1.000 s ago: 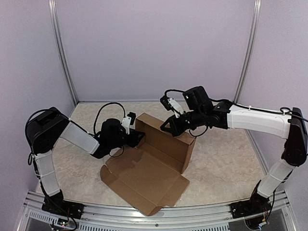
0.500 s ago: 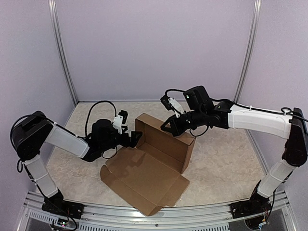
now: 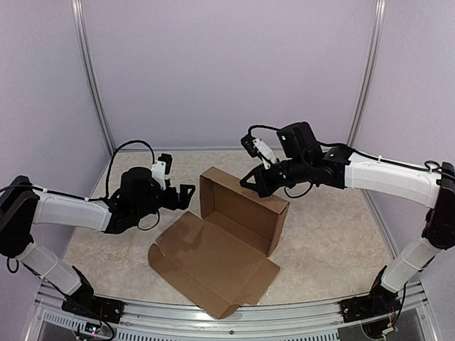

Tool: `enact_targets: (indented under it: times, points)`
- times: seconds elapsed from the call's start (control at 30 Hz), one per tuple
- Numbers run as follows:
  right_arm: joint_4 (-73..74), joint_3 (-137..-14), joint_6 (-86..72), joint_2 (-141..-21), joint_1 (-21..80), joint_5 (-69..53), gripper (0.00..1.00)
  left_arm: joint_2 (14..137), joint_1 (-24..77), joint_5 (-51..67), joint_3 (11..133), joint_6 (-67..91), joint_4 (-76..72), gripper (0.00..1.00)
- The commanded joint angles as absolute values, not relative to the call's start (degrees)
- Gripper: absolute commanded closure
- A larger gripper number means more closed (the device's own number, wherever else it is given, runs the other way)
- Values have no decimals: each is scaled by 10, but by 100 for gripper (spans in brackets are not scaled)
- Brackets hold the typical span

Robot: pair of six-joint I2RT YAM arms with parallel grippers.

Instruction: Fold the paper box

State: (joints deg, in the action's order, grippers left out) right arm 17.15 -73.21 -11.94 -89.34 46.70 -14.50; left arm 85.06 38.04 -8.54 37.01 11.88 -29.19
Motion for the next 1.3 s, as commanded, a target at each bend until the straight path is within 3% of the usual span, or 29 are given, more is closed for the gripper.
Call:
enact_targets:
  times: [0.0,0.1,0.23,0.47,0.83,1.13,1.27]
  points:
    - [184,-721,-115,-871,463,-138,100,789,347,-117,343,182,-253,1]
    - [183,-718,-115,-869,463,-136,100,763,314,-68,340,206,-245,1]
    - [179,-715,-115,-866,464,-137,100,766,240,113,323,268,-308,1]
    - [179,-707,-117,-859,463,-133,100,809,245,142,404,231,-175,1]
    - [193,-682,-119,-831,463,-118,100,829,353,32,457,162,-73,4]
    - [213,-648,-136,-773,462,-95,100,865,405,-68,476,144,-86,4]
    - [224,-638,-142,-749,463,-83,100,907,412,-95,508,134,-88,9]
